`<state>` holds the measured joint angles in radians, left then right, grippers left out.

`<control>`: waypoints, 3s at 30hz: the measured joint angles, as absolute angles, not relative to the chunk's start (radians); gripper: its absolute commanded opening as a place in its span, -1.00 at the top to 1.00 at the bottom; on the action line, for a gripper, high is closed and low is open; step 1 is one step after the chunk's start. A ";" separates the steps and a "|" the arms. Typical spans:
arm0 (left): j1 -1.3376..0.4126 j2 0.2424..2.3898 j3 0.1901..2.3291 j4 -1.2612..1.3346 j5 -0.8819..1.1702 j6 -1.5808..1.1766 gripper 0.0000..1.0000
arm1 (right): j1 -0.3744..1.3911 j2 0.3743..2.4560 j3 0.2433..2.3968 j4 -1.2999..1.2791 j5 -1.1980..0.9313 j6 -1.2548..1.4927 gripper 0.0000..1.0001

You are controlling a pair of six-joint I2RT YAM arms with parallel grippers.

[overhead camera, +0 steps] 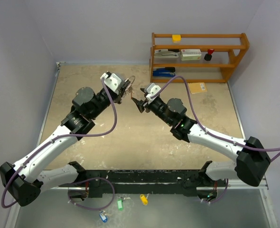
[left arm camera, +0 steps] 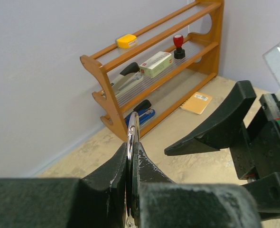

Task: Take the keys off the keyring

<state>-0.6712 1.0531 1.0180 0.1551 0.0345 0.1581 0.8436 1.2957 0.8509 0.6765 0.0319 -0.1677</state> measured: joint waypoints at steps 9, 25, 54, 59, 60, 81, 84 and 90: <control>-0.671 1.021 1.018 0.157 0.113 0.116 1.00 | 0.844 1.296 0.847 0.700 0.030 -0.168 -0.18; -0.671 0.970 1.018 0.179 0.179 0.070 1.00 | 0.844 1.318 0.847 0.719 0.031 -0.195 -0.15; -0.671 0.967 1.000 0.222 0.168 0.062 1.00 | 0.844 1.323 0.871 0.727 0.033 -0.222 -0.04; -0.671 0.967 1.000 0.223 0.168 0.060 1.00 | 0.844 1.323 0.897 0.746 0.034 -0.229 -0.03; -0.671 0.967 1.000 0.223 0.168 0.059 1.00 | 0.844 1.323 0.899 0.746 0.034 -0.231 -0.03; -0.671 0.966 0.988 0.247 0.164 0.044 1.00 | 0.844 1.323 0.901 0.746 0.034 -0.230 0.06; -0.671 0.966 0.988 0.247 0.161 0.044 1.00 | 0.844 1.323 0.901 0.745 0.034 -0.227 -0.04; -0.671 0.966 0.988 0.262 0.160 0.044 1.00 | 0.844 1.323 0.901 0.743 0.034 -0.218 -0.04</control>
